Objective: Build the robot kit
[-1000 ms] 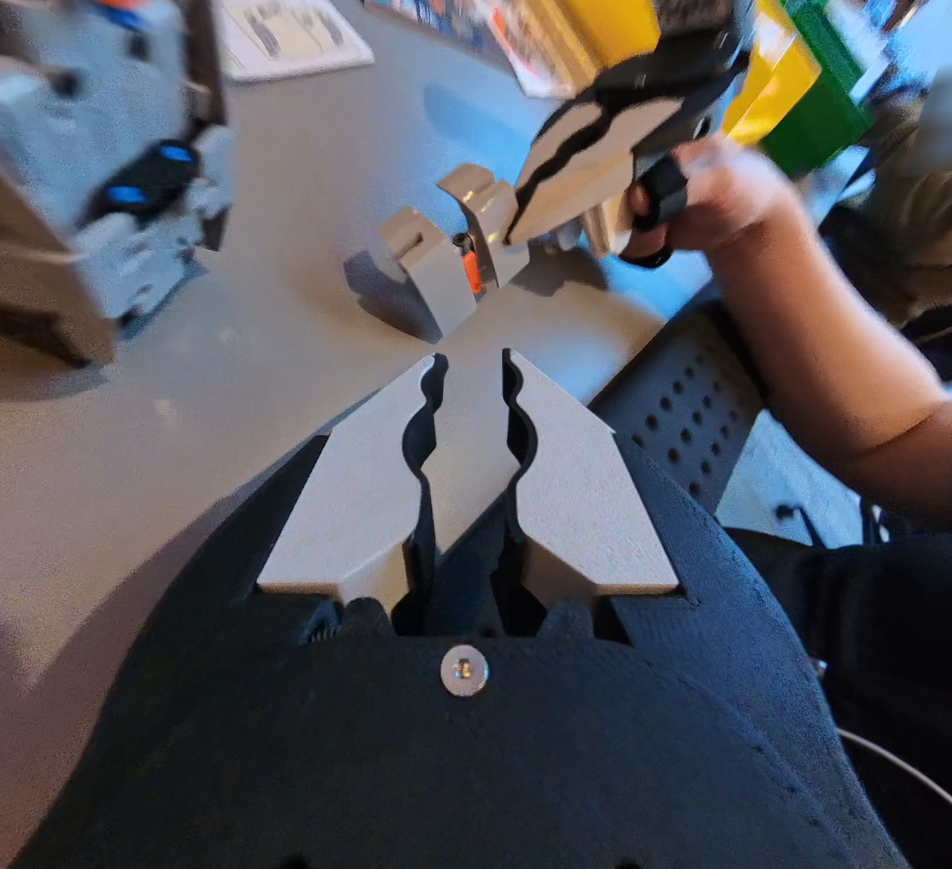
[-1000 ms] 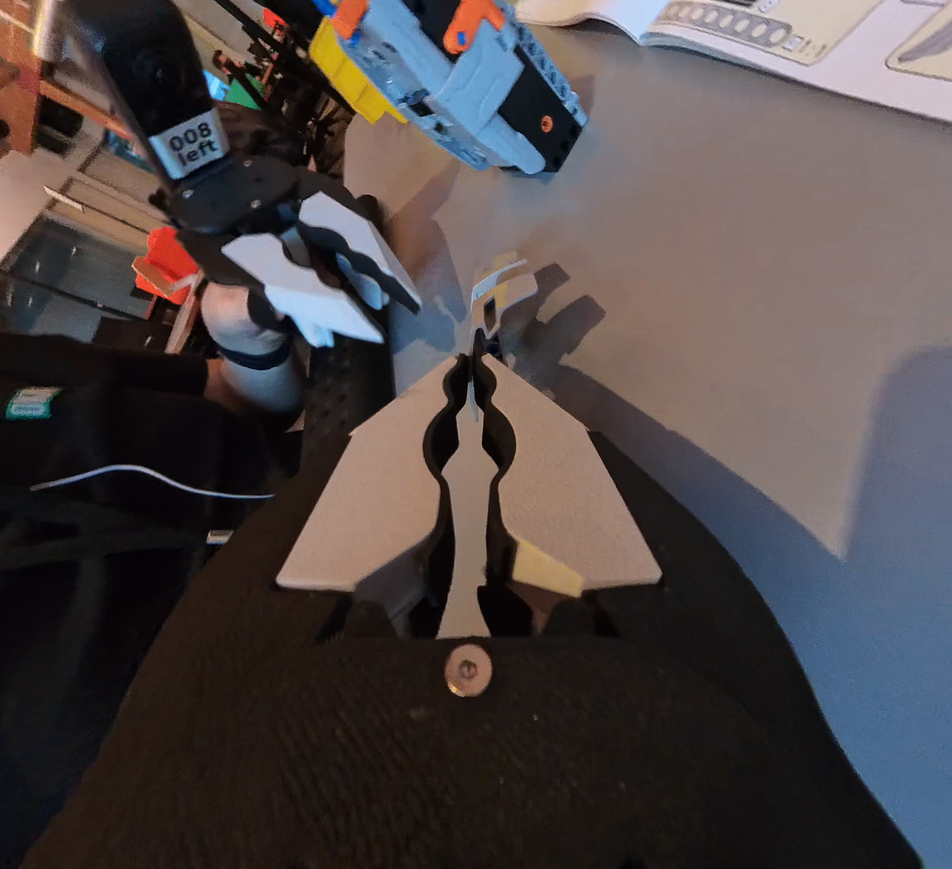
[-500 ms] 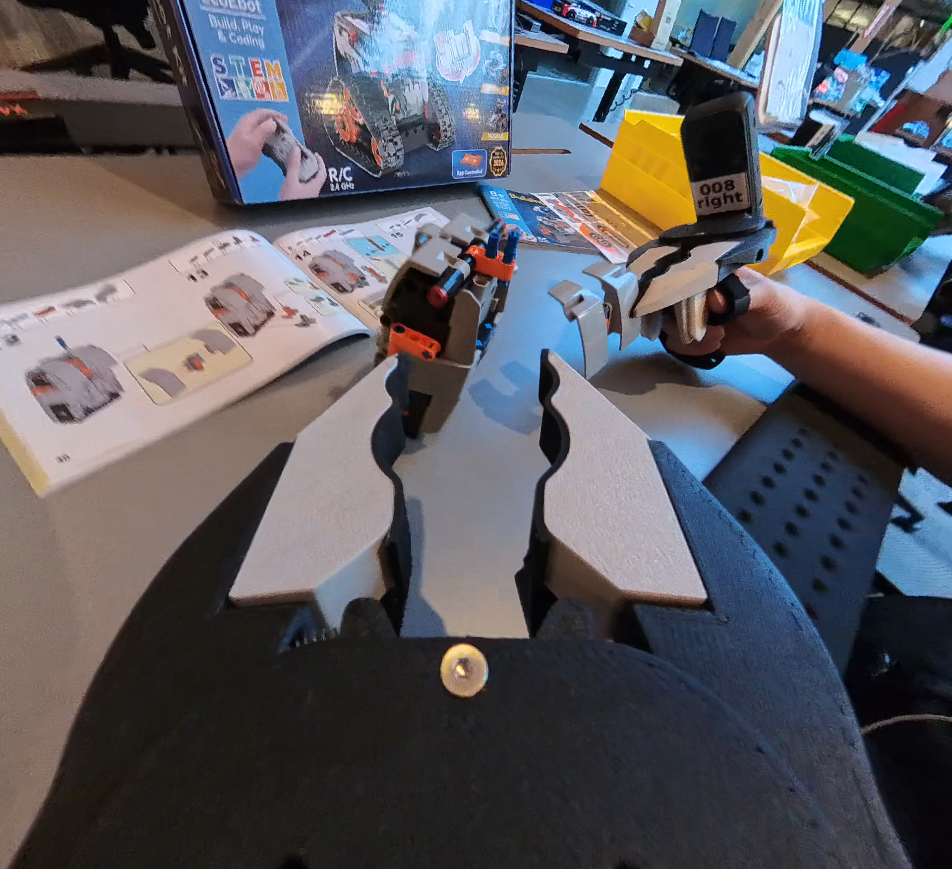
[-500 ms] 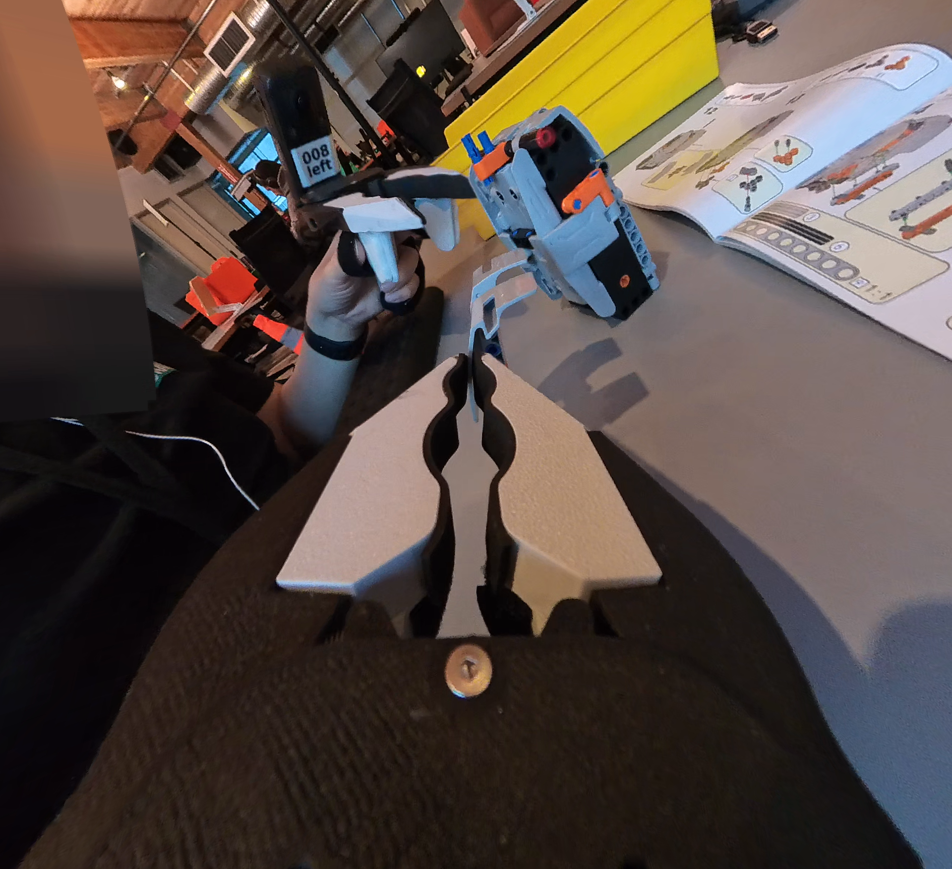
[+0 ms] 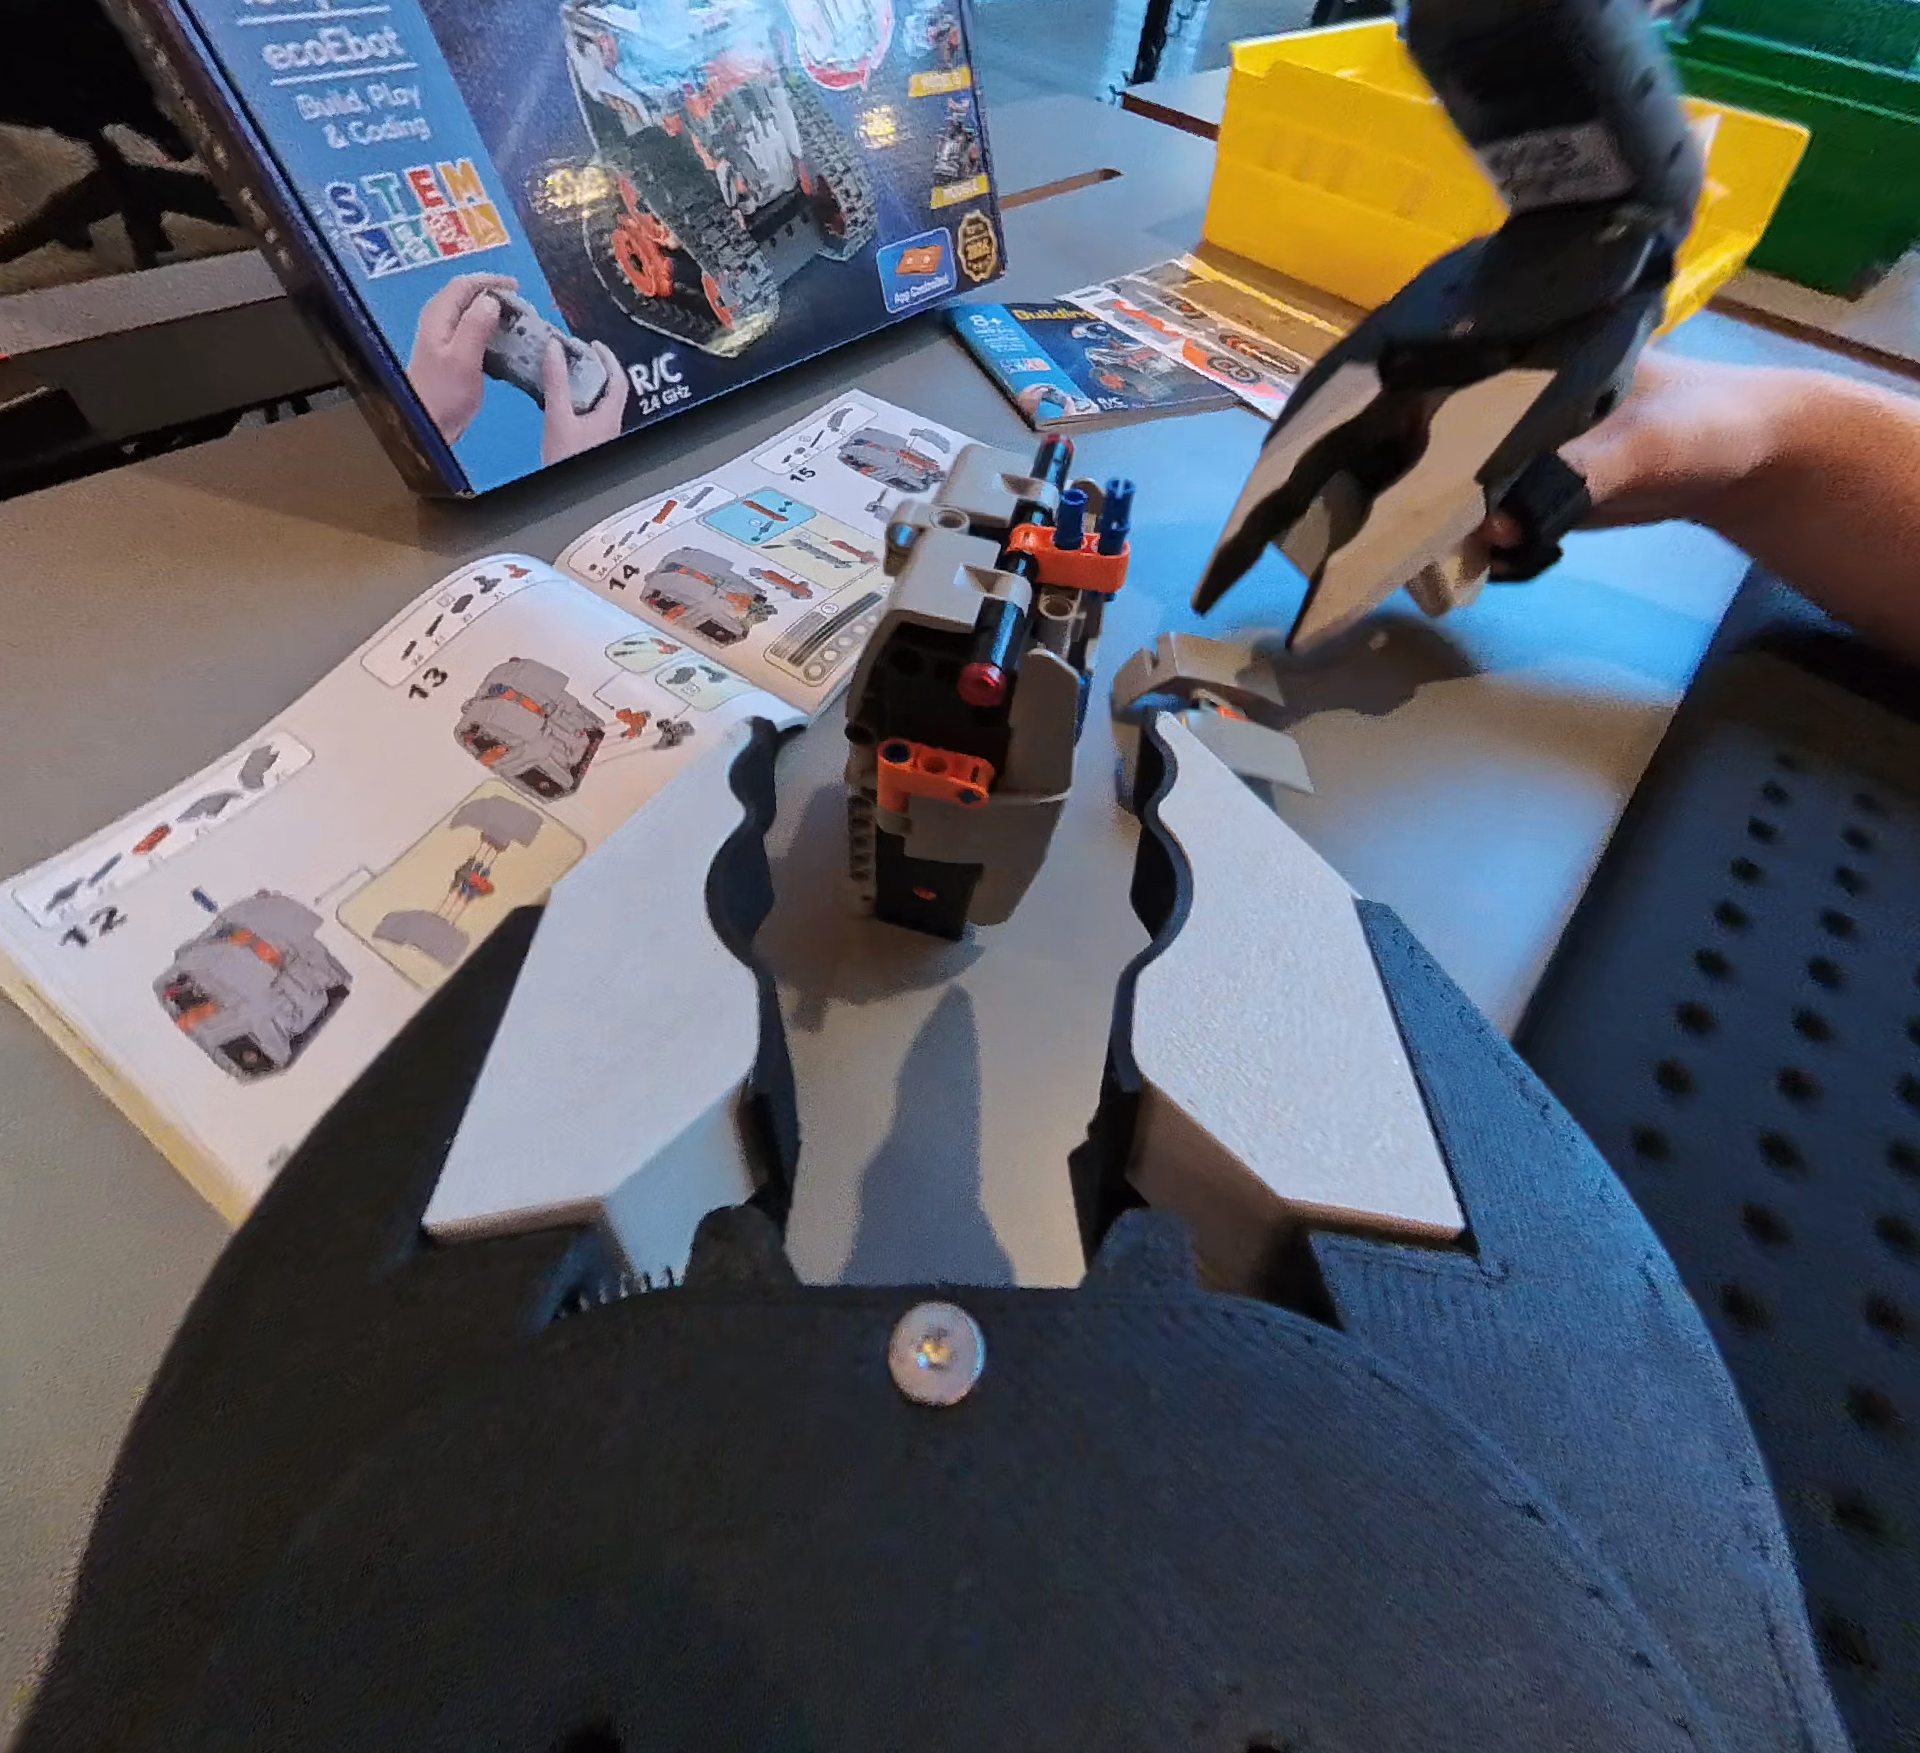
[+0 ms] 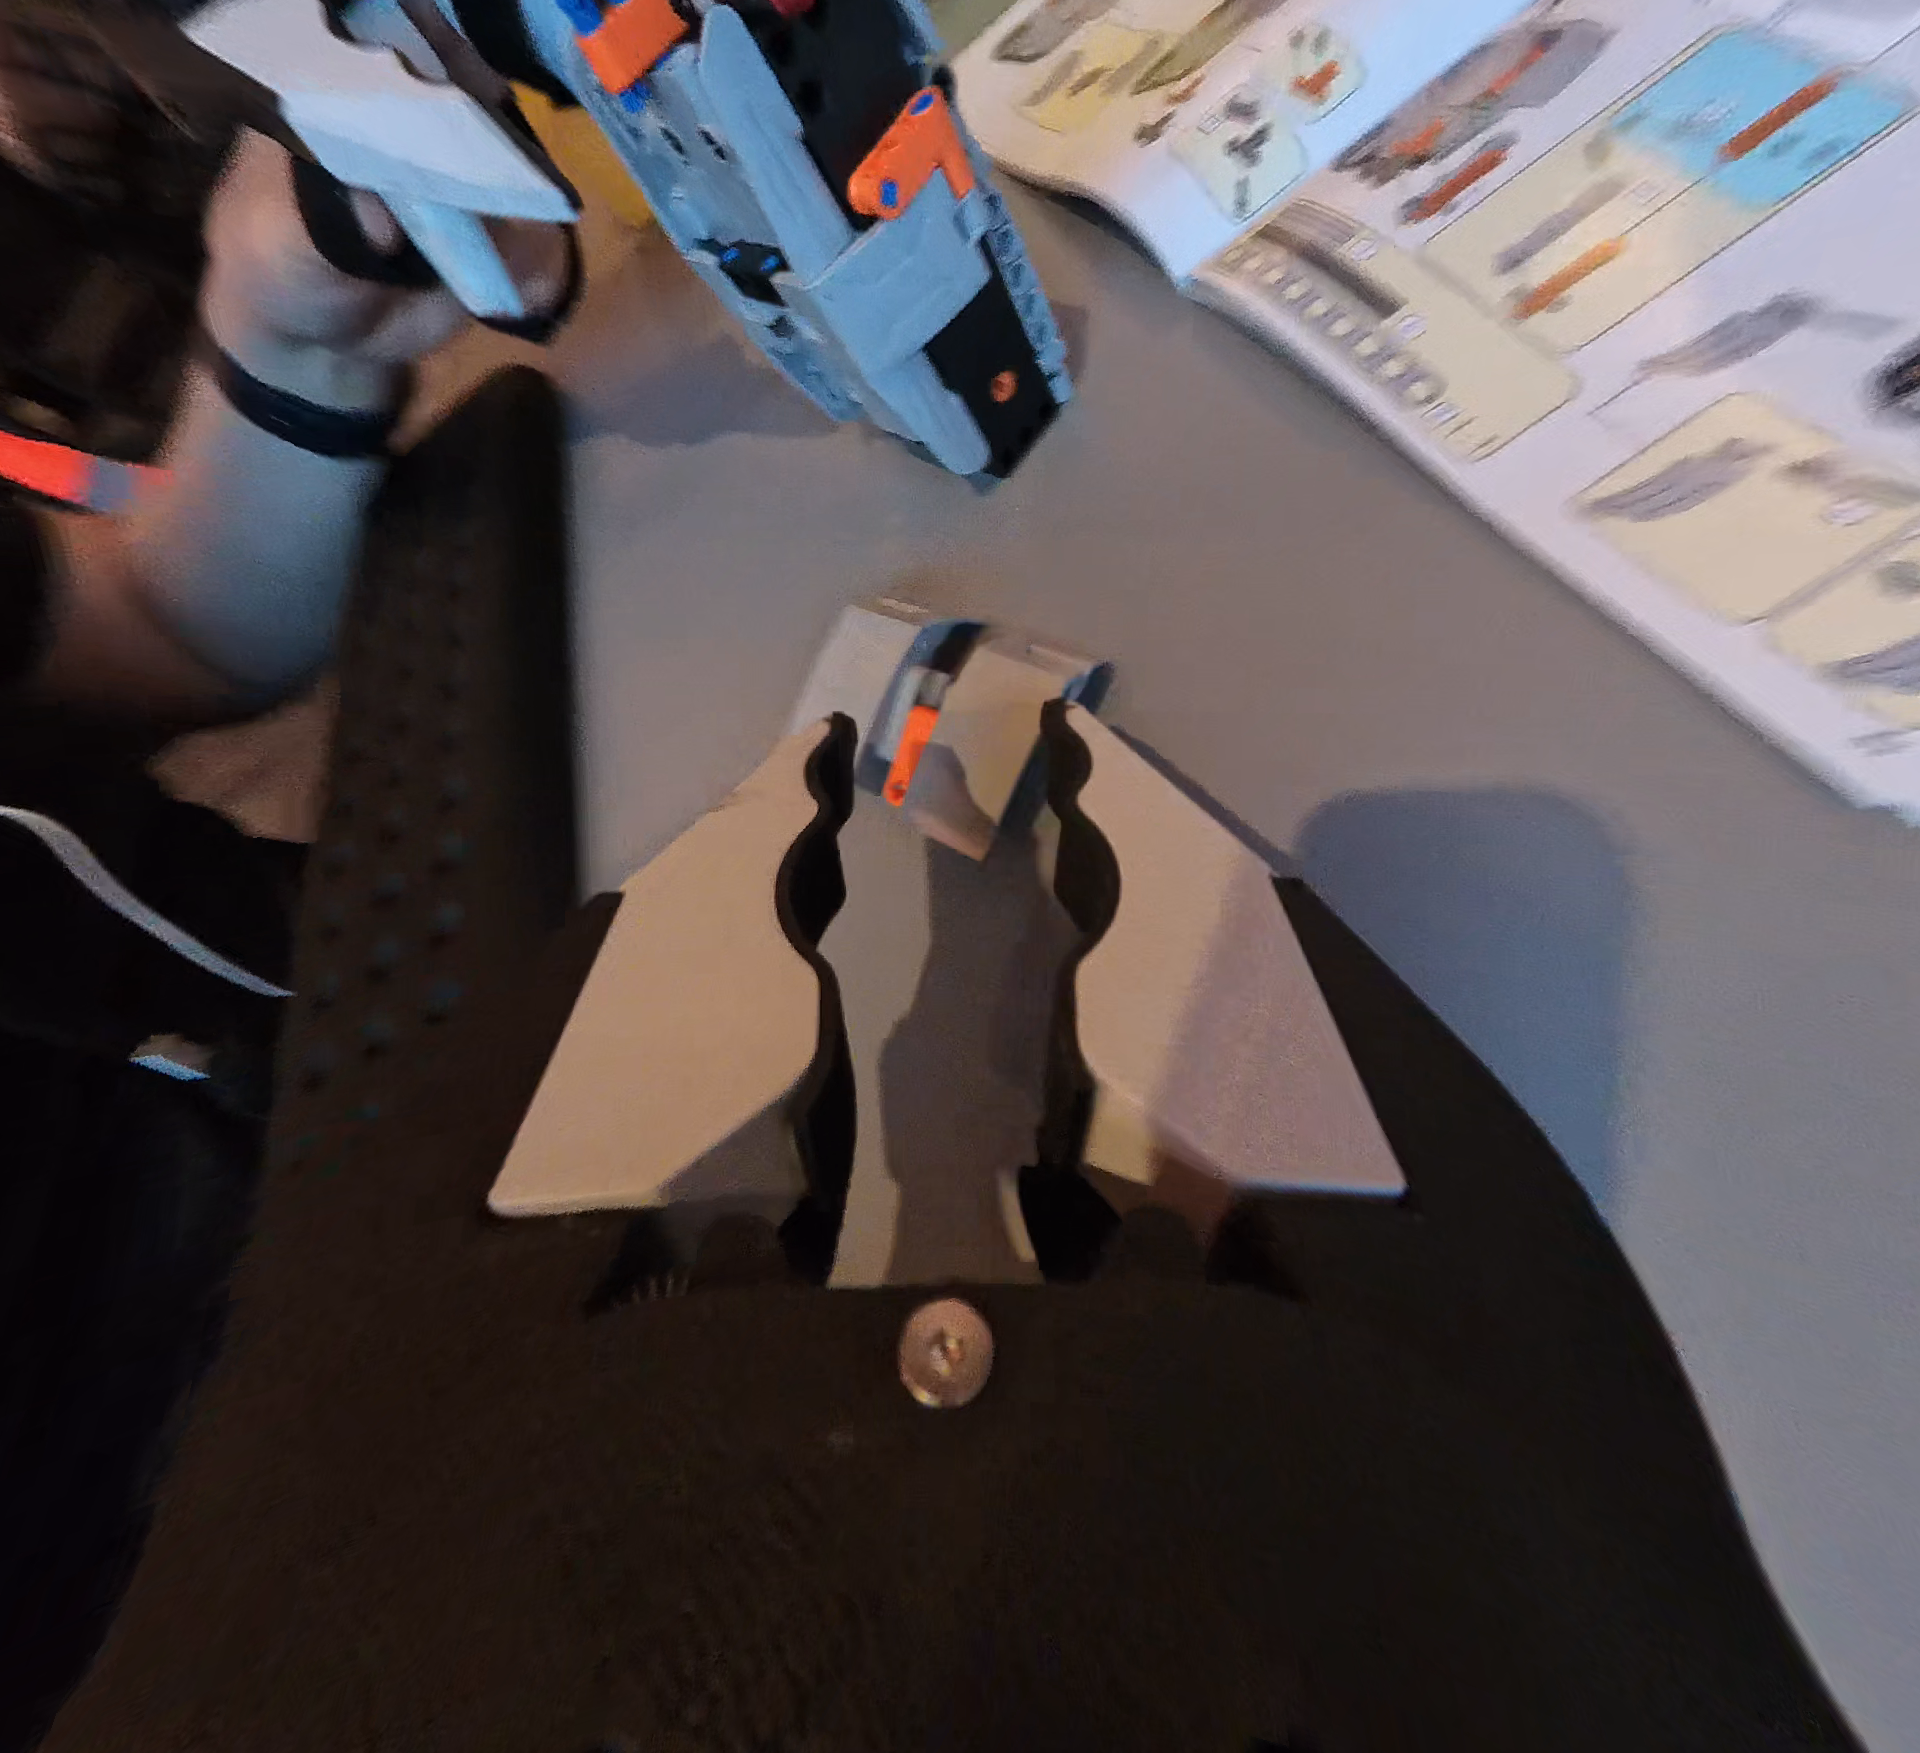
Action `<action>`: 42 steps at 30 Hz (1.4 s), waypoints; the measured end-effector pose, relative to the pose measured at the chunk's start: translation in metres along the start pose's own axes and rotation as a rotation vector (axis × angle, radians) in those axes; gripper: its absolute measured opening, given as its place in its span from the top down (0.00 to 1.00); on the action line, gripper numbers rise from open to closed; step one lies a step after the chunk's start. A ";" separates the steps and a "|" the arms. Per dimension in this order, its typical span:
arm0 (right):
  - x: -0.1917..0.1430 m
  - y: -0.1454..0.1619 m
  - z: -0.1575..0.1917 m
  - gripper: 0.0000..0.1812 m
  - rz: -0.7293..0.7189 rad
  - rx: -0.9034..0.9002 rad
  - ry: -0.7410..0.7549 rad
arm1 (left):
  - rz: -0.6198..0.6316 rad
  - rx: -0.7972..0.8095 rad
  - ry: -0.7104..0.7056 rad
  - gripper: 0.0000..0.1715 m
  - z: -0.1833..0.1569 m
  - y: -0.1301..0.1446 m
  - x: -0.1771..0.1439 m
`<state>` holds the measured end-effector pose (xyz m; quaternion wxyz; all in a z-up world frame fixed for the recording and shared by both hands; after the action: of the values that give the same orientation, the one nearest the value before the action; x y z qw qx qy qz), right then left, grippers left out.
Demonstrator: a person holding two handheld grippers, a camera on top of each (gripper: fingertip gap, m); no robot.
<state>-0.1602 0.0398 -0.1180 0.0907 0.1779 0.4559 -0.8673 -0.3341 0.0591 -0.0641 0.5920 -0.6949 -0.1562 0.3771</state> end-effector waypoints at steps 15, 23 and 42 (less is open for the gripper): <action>0.065 -0.102 0.077 0.71 0.165 -1.149 0.358 | 0.018 0.101 0.152 0.66 -0.012 0.014 0.033; 0.070 -0.091 0.059 0.71 0.445 -1.299 0.415 | -0.002 0.093 0.161 0.69 -0.013 0.015 0.034; 0.075 -0.086 0.054 0.69 0.584 -1.477 0.591 | 0.017 0.083 0.149 0.69 -0.013 0.015 0.033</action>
<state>-0.2689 0.0444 -0.0539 0.2811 0.4031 0.8460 -0.2066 -0.3057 0.0681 -0.0893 0.6270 -0.6973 -0.0903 0.3354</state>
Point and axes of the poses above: each gripper's, where its closed fingertips meet, x out along the fingers, y out of its underside, z = x × y across the jaws, the point moved 3 cm from there along -x, back along the fingers, and after that the axes turned 13 degrees about -y, right-handed, at the moved point
